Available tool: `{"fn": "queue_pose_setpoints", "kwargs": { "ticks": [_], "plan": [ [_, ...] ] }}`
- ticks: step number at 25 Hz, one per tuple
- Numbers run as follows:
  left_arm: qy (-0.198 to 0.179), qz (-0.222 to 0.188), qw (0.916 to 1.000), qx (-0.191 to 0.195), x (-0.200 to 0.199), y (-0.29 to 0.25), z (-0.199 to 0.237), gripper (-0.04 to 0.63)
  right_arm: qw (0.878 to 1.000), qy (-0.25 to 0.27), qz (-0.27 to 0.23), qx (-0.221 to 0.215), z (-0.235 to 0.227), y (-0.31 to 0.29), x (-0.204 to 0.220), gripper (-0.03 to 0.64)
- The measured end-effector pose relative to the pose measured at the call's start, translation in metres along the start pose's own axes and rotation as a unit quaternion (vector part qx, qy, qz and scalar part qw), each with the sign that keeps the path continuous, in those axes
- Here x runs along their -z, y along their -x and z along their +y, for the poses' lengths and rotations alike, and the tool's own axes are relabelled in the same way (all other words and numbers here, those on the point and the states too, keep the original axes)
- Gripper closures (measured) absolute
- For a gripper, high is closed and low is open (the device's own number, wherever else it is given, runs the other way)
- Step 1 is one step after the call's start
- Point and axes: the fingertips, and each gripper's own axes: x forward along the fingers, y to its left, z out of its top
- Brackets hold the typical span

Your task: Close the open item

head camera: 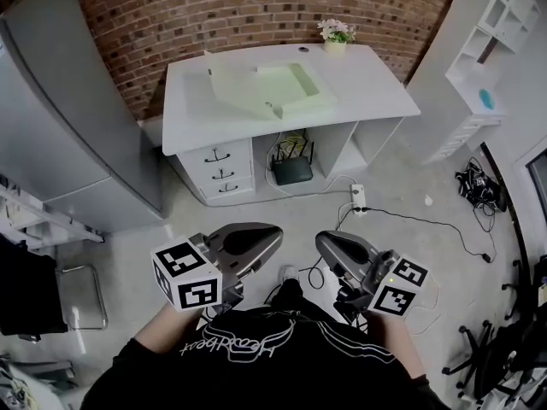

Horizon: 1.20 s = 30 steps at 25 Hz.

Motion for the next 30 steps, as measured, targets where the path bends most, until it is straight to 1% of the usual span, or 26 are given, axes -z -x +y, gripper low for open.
{"fn": "queue_pose_setpoints", "kwargs": {
  "ticks": [5, 14, 19, 23, 27, 30],
  "plan": [
    [0.024, 0.014, 0.9994, -0.019, -0.003, -0.023, 0.032, 0.594, 1.0, -0.024, 0.007, -0.009, -0.037, -0.011, -0.007, 0.614],
    [0.049, 0.031, 0.9979, -0.027, -0.021, -0.09, 0.088, 0.594, 0.998, -0.047, 0.025, -0.016, -0.114, -0.028, -0.039, 0.614],
    [0.051, 0.038, 0.9974, -0.034, -0.033, -0.137, 0.114, 0.594, 0.998, -0.048, 0.034, -0.029, -0.157, -0.031, -0.063, 0.614],
    [0.046, 0.031, 0.9975, -0.043, -0.046, -0.164, 0.128, 0.594, 0.998, -0.041, 0.03, -0.037, -0.184, -0.03, -0.085, 0.614],
    [0.036, 0.021, 0.9972, -0.063, -0.055, -0.171, 0.137, 0.594, 0.998, -0.031, 0.024, -0.045, -0.198, -0.027, -0.101, 0.614],
    [0.039, 0.011, 0.9954, -0.087, -0.058, -0.163, 0.145, 0.594, 0.998, -0.032, 0.019, -0.049, -0.204, -0.026, -0.108, 0.614]
  ]
}}
